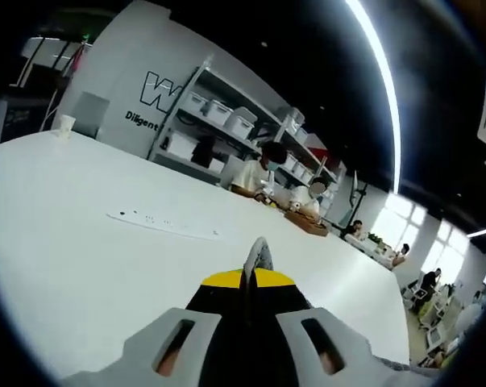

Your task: Open the folded towel by lifting each exposed corner and separating the folded layers until the towel lies flat within the target outline without major curled edges

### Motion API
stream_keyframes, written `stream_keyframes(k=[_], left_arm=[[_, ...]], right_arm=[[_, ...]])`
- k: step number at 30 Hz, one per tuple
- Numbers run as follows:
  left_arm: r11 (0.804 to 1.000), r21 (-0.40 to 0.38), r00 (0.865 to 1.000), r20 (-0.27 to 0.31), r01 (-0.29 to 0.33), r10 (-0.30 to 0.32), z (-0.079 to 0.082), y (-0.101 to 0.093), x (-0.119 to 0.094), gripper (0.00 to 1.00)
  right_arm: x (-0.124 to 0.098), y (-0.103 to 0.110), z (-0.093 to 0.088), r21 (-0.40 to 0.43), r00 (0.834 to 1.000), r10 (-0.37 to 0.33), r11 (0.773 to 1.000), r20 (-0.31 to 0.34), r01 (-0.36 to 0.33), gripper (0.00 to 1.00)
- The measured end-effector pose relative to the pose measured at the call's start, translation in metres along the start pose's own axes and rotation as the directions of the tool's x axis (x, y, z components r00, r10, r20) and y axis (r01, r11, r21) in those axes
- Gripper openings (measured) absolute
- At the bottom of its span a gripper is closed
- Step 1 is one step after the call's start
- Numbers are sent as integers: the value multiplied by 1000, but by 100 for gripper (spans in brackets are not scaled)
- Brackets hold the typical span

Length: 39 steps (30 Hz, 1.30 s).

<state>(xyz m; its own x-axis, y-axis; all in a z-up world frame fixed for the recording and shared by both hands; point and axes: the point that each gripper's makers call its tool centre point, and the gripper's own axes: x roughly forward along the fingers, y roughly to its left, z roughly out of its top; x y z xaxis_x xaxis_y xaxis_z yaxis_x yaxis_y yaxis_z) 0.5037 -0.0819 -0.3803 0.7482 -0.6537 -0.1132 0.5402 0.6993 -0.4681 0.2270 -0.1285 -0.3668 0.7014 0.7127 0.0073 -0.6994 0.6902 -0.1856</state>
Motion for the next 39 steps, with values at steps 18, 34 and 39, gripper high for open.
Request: stream_keyframes(k=[18, 34, 39], left_arm=[[999, 43, 999, -24, 26, -25, 6, -18, -2, 0], [996, 38, 997, 4, 77, -77, 13, -35, 2, 0], [993, 66, 995, 11, 94, -95, 15, -42, 7, 0]], right_arm=[[-17, -10, 13, -6, 998, -46, 999, 31, 46, 0], [-36, -28, 24, -14, 993, -102, 995, 55, 102, 0], [-40, -33, 25, -12, 991, -115, 993, 61, 116, 0]])
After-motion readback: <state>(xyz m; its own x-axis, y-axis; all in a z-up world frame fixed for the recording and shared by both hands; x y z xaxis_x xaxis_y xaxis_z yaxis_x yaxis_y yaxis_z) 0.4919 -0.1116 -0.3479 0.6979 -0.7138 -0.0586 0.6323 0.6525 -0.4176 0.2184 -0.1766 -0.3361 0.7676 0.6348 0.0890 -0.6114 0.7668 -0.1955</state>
